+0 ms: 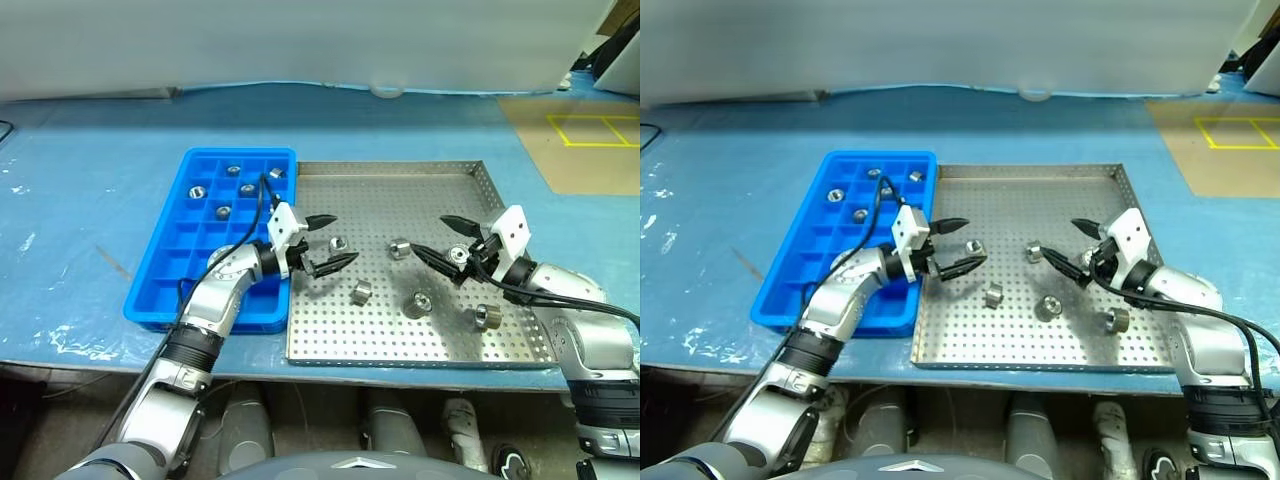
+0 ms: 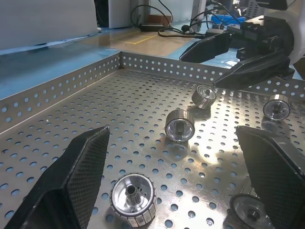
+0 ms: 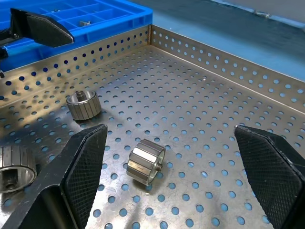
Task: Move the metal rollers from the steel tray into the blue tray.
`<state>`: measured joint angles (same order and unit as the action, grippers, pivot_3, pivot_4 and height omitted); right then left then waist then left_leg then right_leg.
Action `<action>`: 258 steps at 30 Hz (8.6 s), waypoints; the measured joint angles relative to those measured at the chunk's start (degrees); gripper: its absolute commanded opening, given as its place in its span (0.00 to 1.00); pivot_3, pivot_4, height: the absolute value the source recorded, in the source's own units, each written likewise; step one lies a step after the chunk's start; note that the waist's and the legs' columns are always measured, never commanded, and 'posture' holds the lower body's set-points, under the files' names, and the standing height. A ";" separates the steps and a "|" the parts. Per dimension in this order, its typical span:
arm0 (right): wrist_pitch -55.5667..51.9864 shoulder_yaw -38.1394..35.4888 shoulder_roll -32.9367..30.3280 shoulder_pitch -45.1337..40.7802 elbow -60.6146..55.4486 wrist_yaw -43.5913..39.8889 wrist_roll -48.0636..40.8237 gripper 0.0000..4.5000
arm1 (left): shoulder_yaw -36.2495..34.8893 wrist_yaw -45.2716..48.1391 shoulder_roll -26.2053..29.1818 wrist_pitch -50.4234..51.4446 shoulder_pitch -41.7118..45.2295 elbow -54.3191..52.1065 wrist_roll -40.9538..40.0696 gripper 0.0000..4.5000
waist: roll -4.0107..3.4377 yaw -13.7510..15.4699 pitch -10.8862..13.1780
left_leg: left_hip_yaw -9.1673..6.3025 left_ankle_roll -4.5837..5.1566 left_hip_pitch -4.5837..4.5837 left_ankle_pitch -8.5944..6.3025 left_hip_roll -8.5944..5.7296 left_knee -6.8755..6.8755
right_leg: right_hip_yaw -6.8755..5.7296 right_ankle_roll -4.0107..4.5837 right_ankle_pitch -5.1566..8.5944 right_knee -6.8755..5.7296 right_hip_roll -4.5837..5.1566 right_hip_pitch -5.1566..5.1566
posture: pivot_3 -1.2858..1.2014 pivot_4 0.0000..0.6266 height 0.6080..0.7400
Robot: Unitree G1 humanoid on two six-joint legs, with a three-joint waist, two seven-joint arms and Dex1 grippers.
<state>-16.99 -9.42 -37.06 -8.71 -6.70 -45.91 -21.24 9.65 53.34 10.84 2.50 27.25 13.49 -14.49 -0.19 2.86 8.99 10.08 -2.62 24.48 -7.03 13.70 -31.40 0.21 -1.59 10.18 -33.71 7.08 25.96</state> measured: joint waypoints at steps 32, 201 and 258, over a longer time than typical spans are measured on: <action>3.27 1.27 -0.01 -1.45 3.97 -0.94 3.86 1.00 | 0.84 -3.24 0.32 -0.17 0.85 0.89 4.10 0.99 | 0.00 -0.02 -0.01 | -0.01 0.00 -0.56 0.00 0.00 -0.03 | 0.00 -0.01 0.01 0.02 0.01 -0.56 | 0.48 0.24 1.00; 9.37 13.00 12.41 -27.54 31.25 -9.78 6.40 1.00 | -16.22 -45.47 -3.27 23.43 -23.66 -40.08 11.53 0.38 | 0.38 4.32 0.21 | -0.15 -0.02 -0.34 0.00 0.10 0.15 | -0.36 0.02 0.02 0.31 0.01 -0.55 | 0.64 0.24 1.00; 0.63 7.08 7.29 -15.17 17.64 -8.73 5.89 1.00 | 5.18 9.72 13.52 19.87 22.75 4.78 0.66 0.89 | 0.37 4.25 0.20 | -0.24 -0.29 -0.55 0.18 0.03 0.06 | -0.22 0.06 -0.01 -0.16 -0.04 -0.59 | 0.50 0.24 1.00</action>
<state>-16.36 -2.35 -29.77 -23.89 10.94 -54.64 -15.36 14.84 63.06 24.36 22.37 50.00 18.27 -13.82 0.18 7.11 9.20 9.83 -2.92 23.92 -6.85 13.73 -31.34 -0.01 -1.53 10.17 -33.87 7.04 25.37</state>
